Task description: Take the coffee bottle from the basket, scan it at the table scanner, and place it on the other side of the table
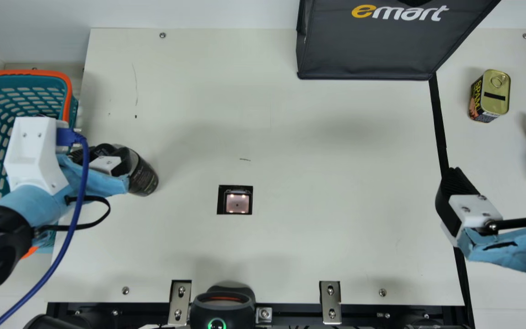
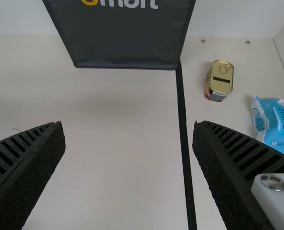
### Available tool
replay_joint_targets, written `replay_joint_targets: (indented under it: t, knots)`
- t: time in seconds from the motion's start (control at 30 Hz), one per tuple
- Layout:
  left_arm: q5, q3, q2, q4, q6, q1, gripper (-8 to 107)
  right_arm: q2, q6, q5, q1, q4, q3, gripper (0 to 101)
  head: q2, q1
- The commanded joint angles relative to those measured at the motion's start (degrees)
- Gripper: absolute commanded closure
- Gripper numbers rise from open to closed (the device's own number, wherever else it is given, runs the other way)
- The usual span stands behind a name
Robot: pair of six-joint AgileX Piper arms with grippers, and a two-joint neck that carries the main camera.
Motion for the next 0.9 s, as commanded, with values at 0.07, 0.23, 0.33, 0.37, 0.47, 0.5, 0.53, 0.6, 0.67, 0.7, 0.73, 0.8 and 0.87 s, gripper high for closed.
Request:
replay_joint_targets:
  t: [0.07,0.23,0.33,0.37,0.47,0.5,0.53,0.6,0.67,0.7,0.73,0.8,0.87]
  knots:
    - [1.8,-2.36,0.77,-0.48,-1.08,-2.51,107,0.0,0.0,0.0,0.0,0.0,0.0,6,0.0,-1.57]
    - [3.46,-4.88,1.91,-0.61,-3.11,-6.44,107,0.0,0.0,0.0,0.0,0.0,0.0,6,0.0,-1.57]
    - [3.97,-6.1,2.68,-0.12,-4.69,-9.11,107,0.0,0.0,0.06,0.0,0.0,0.0,6,0.0,-1.57]
    - [4.09,-6.47,2.95,0.09,-5.23,-10.02,107,0.0,0.0,0.06,0.0,0.0,0.0,6,0.0,-1.57]
    - [4.33,-7.39,3.81,0.94,-7.07,-12.94,107,0.0,0.0,0.06,0.0,0.0,0.0,6,0.0,-1.57]
    - [4.38,-7.66,4.11,1.27,-7.73,-13.95,107,0.0,0.0,0.06,0.0,0.0,0.0,6,0.0,-1.57]
    - [4.41,-7.9,4.38,1.54,-8.26,-14.86,107,0.0,0.0,0.06,0.0,0.0,0.0,6,0.0,-1.57]
    - [4.45,-8.37,4.98,2.26,-9.58,-16.87,107,0.0,0.0,0.06,0.0,0.0,0.0,6,0.0,-1.57]
    - [4.49,-8.79,5.53,2.88,-10.68,-18.79,107,0.0,0.0,0.06,0.0,0.0,0.0,6,0.0,-1.57]
    - [4.52,-8.98,5.8,3.23,-11.28,-19.78,107,0.0,0.0,0.06,0.0,0.0,0.0,6,0.0,-1.57]
    - [4.52,-9.16,6.09,3.51,-11.75,-20.71,107,0.0,0.0,0.06,0.0,0.0,0.0,6,0.0,-1.57]
    - [4.58,-9.5,6.6,4.22,-12.84,-22.65,107,0.0,0.0,0.06,0.0,0.0,0.0,6,0.0,-1.57]
    - [4.73,-9.8,7.07,4.91,-13.86,-24.44,107,0.0,0.0,0.06,0.0,0.0,0.0,6,0.0,-1.57]
